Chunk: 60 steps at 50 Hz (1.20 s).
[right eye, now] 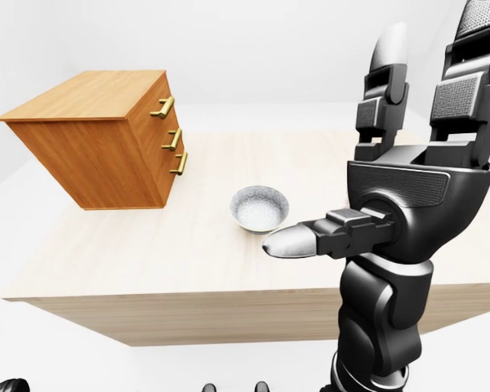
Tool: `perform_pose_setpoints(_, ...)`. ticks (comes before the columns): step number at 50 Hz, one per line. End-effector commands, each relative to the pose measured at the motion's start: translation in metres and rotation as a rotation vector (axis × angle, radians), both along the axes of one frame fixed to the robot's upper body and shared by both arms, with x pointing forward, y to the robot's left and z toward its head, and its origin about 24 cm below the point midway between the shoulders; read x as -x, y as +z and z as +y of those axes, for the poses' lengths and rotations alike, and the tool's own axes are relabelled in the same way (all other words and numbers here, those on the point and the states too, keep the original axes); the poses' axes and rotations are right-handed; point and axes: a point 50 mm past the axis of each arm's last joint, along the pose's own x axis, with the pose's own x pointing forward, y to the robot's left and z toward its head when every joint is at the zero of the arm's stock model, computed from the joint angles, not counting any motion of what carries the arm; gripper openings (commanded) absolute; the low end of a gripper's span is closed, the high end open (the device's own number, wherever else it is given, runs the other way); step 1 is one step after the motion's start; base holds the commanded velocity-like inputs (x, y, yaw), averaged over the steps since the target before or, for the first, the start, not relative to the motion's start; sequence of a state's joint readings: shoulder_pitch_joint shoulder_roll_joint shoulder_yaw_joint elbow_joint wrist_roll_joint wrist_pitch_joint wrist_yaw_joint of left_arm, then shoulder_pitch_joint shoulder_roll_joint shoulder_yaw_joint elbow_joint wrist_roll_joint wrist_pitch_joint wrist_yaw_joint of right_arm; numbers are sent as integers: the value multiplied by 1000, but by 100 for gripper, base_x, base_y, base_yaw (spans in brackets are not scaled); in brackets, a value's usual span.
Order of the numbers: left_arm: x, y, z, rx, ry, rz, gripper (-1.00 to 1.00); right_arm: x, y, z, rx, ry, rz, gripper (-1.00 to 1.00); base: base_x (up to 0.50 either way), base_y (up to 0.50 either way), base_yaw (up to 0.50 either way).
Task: Put the bowl on top of the cabinet.
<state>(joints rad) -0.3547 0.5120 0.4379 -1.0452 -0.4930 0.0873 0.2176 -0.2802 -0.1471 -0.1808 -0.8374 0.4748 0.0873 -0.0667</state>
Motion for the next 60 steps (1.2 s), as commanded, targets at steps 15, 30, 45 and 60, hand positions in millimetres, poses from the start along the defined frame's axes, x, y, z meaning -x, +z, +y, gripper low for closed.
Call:
perform_pose_setpoints(15,0,-1,1,-4,10,7,98,-2,-2,1,10,-1,10,100,0,50,0)
perform_pose_setpoints(30,-2,-6,0,-23,34,30,98,2,-1,-10,-75,37,1,100,7,14,0)
perform_pose_setpoints(45,-3,-7,-1,-35,52,29,98,0,-1,-10,-78,52,25,100,50,0,0)
perform_pose_setpoints(60,-3,-6,-1,-26,27,34,98,-21,-12,-13,51,-121,108,100,27,0,0)
